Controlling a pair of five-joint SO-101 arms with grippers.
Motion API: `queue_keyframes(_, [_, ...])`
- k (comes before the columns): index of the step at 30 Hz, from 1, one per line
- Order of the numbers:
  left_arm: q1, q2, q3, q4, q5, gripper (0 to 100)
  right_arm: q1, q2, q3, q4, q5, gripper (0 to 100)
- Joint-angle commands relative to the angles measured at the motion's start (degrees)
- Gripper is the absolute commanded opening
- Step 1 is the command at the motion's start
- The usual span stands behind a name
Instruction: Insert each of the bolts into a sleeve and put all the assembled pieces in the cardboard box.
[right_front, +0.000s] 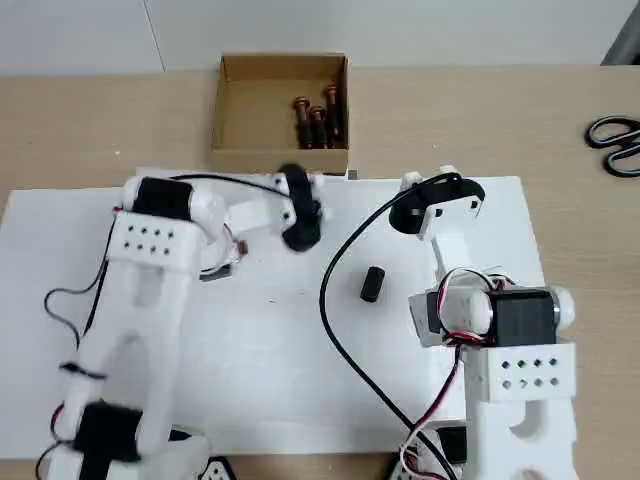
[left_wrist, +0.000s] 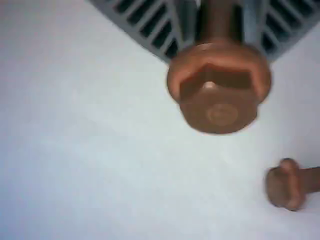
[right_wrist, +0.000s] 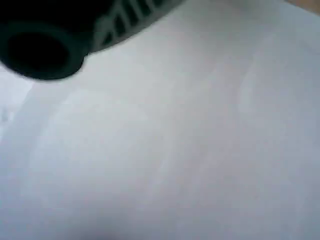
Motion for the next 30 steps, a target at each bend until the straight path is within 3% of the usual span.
queue_keyframes(1, [3.2, -9.5, -2.7, -1.0, 17.8, 1, -0.3, -1.2, -2.8, 0.8, -0.8, 0.4])
queue_keyframes(7, [8.1, -23.9, -2.3, -2.0, 29.0, 1, -0.2, -9.6, -7.7, 0.3, -1.1, 0.4])
queue_keyframes(17, [8.6, -44.9, 15.3, -22.3, 53.8, 1, -1.1, -28.2, 3.4, -10.4, -9.8, 0.4])
queue_keyframes(25, [8.3, -68.1, 39.0, -41.0, 73.2, 1, -15.3, -38.6, 21.0, -24.9, -15.6, 0.4])
queue_keyframes(30, [8.5, -79.3, 47.1, -44.1, 80.7, 1, -24.7, -45.1, 32.2, -32.1, -16.5, 0.4])
